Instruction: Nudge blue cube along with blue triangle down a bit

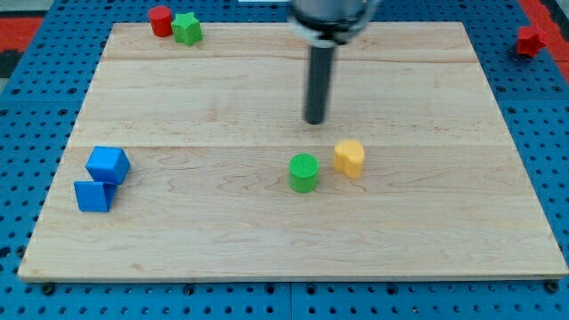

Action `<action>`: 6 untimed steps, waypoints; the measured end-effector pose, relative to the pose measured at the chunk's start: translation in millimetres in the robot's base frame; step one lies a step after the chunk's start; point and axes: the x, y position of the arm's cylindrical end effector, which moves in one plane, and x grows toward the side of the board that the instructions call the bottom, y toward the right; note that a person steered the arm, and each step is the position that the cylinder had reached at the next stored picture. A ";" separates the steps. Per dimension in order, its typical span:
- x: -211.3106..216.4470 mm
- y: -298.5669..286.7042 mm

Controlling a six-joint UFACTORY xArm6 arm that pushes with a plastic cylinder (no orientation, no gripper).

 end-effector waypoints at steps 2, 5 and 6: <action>-95.8 -73.8; -42.1 -259.3; -43.1 -269.1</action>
